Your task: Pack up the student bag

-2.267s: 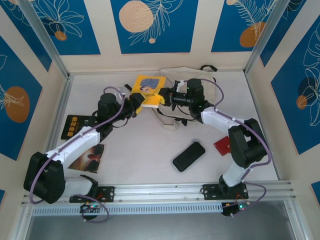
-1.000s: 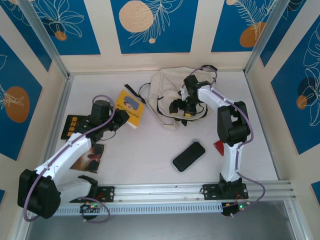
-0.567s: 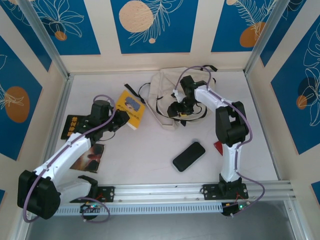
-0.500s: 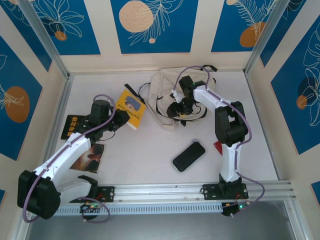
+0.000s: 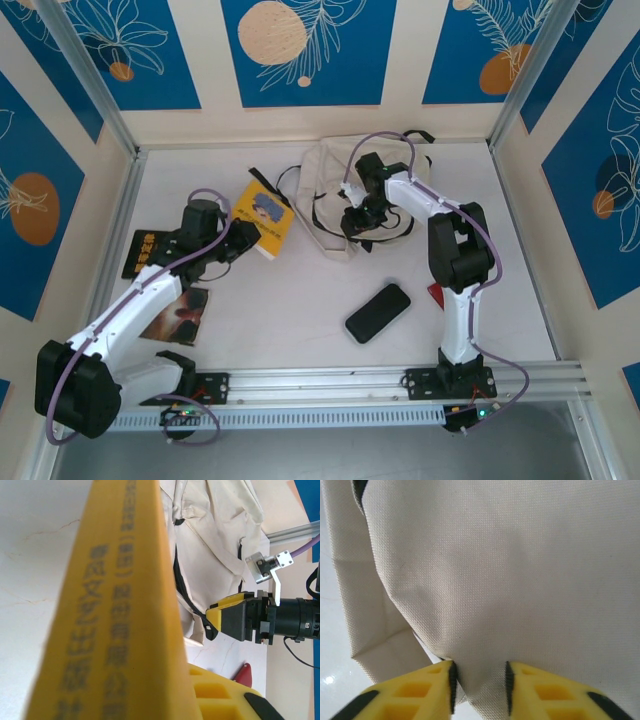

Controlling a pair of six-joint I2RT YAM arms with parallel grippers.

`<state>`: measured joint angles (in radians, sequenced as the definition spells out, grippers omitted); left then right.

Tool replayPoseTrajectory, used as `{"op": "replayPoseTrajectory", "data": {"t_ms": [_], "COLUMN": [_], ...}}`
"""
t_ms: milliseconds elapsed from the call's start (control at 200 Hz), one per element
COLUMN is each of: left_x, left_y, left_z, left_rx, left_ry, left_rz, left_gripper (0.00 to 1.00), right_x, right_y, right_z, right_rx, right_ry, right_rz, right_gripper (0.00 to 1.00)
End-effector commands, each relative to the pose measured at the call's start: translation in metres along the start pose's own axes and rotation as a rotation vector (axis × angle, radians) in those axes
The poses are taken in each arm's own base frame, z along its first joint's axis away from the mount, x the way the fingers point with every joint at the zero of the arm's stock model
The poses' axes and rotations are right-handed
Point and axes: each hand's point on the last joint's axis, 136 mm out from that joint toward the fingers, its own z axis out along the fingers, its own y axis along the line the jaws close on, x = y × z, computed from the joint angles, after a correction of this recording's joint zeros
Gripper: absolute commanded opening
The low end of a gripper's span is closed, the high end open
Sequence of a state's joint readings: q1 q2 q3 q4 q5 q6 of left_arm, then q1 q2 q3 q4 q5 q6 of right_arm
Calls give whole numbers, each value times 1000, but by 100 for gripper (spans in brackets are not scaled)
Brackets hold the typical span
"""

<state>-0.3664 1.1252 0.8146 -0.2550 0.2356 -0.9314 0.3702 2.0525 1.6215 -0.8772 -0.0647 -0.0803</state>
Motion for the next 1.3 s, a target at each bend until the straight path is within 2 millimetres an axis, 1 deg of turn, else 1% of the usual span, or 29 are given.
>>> {"op": "replayPoseTrajectory", "data": {"t_ms": [0,90,205,300,530,665,705,880,995,1150,1200,1295], "left_x": [-22,-21,-21,-19,-16,-8,-5,8,17,26,28,34], "left_y": [-36,-36,-39,-44,-52,-48,-50,-58,-63,-73,-73,-67], "left_z": [-16,-16,-17,-18,-25,-30,-32,-35,-29,-14,-7,7], "left_rx": [107,109,126,150,208,185,199,262,308,379,375,334], "left_ry": [-68,-65,-60,-53,-58,-22,-10,60,116,175,190,215], "left_rz": [66,66,72,82,108,115,115,97,64,29,18,-6], "left_gripper": [0,0,0,0,0,0,0,0,0,0,0,0], "right_x": [-4,-8,-18,-29,-59,-78,-82,-106,-117,-125,-125,-127], "right_y": [-6,-7,-2,6,41,57,61,82,94,103,106,109], "right_z": [0,-4,-15,-28,-61,-75,-77,-95,-106,-114,-116,-122], "right_rx": [39,46,37,6,-161,-252,-274,-383,-434,-456,-465,-478], "right_ry": [-10,-30,-87,-146,-269,-278,-276,-302,-311,-318,-319,-325], "right_rz": [-4,1,10,33,141,270,296,334,342,335,333,331], "right_gripper": [24,14,0,0,0,0,0,0,0,0,0,0]}}
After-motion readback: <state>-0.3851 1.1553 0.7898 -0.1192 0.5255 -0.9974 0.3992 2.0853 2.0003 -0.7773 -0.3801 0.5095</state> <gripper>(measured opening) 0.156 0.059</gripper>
